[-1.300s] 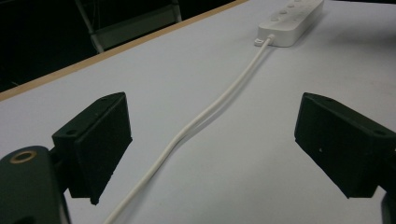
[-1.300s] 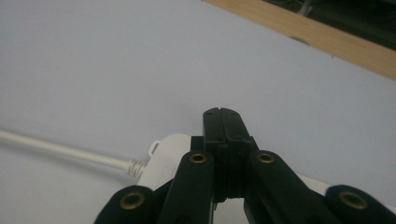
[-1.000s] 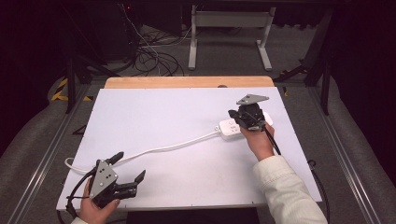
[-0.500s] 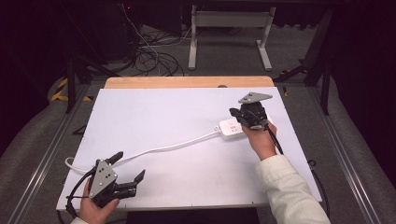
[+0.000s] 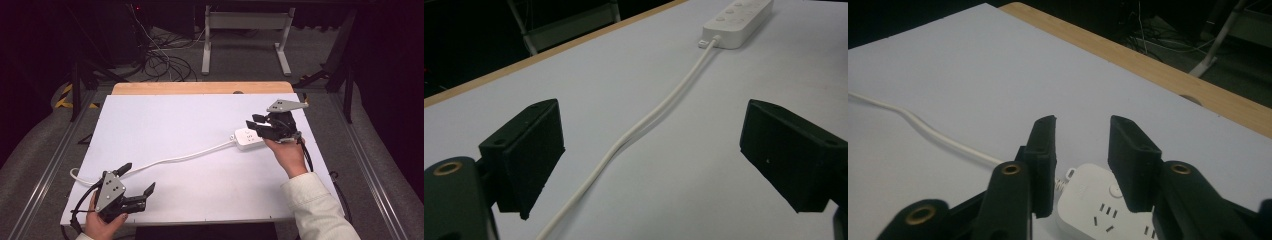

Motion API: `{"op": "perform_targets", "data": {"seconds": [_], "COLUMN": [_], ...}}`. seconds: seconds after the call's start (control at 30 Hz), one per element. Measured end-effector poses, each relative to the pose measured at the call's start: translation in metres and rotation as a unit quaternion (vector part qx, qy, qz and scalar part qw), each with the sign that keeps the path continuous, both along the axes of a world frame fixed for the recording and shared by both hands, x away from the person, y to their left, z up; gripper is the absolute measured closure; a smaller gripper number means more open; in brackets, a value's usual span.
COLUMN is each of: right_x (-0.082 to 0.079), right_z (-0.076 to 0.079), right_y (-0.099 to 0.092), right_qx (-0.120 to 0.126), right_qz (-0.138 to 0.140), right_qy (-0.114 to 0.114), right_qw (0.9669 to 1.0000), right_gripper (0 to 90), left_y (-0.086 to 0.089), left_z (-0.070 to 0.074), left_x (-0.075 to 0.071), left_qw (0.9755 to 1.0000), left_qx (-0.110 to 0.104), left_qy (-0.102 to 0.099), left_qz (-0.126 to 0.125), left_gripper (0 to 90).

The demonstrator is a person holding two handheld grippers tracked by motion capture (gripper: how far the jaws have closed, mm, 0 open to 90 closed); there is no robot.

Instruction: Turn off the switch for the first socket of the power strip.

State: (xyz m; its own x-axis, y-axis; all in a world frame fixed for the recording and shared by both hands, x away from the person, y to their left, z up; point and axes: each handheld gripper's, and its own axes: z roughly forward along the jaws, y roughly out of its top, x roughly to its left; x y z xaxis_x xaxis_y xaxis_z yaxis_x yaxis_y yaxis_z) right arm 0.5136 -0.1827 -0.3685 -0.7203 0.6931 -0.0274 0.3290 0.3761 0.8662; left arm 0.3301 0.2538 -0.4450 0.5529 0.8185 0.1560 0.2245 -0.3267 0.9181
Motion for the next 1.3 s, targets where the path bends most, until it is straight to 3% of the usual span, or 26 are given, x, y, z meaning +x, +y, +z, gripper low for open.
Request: {"op": "perform_targets", "data": {"seconds": [0.17, 0.3, 0.43, 0.7, 0.73, 0.87, 0.97, 1.03, 1.3], "right_x": [-0.016, -0.028, -0.035, -0.045, -0.049, -0.056, -0.066, -0.073, -0.09], "right_z": [0.008, 0.011, 0.011, 0.012, 0.01, 0.008, 0.003, 0.001, -0.019], "right_y": [-0.005, -0.007, -0.008, -0.016, -0.02, -0.025, -0.032, -0.035, -0.041], "right_qx": [0.009, 0.002, -0.008, 0.007, 0.021, 0.039, 0.065, 0.066, 0.041], "right_qz": [0.015, 0.029, 0.048, 0.057, 0.065, 0.08, 0.096, 0.1, 0.107], "right_qy": [-0.01, -0.02, -0.031, -0.03, -0.032, -0.029, -0.028, -0.034, -0.04], "right_qw": [0.9998, 0.9994, 0.9983, 0.9979, 0.9971, 0.9956, 0.9929, 0.9922, 0.9926], "right_gripper": [47.7, 37.4, 33.4, 21.6, 15.4, 7.0, 4.7, 4.7, 4.8], "left_y": [0.0, 0.0, 0.0, 0.0, 0.0, 0.0, 0.0, 0.0, 0.0], "left_z": [0.0, 0.0, 0.0, 0.0, 0.001, 0.001, 0.001, 0.001, 0.001], "left_x": [0.0, -0.001, 0.0, -0.001, -0.001, -0.001, -0.001, -0.001, -0.001], "left_qw": [1.0, 1.0, 1.0, 1.0, 1.0, 1.0, 1.0, 1.0, 1.0], "left_qx": [0.001, 0.001, 0.007, 0.001, 0.0, -0.002, -0.001, 0.0, 0.001], "left_qy": [0.0, 0.001, -0.001, 0.001, 0.0, 0.003, 0.004, 0.004, 0.001], "left_qz": [0.0, 0.001, 0.0, 0.001, 0.001, -0.001, -0.001, 0.0, 0.003], "left_gripper": [11.0, 10.9, 11.0, 10.9, 10.9, 10.9, 10.9, 10.6, 10.5]}}
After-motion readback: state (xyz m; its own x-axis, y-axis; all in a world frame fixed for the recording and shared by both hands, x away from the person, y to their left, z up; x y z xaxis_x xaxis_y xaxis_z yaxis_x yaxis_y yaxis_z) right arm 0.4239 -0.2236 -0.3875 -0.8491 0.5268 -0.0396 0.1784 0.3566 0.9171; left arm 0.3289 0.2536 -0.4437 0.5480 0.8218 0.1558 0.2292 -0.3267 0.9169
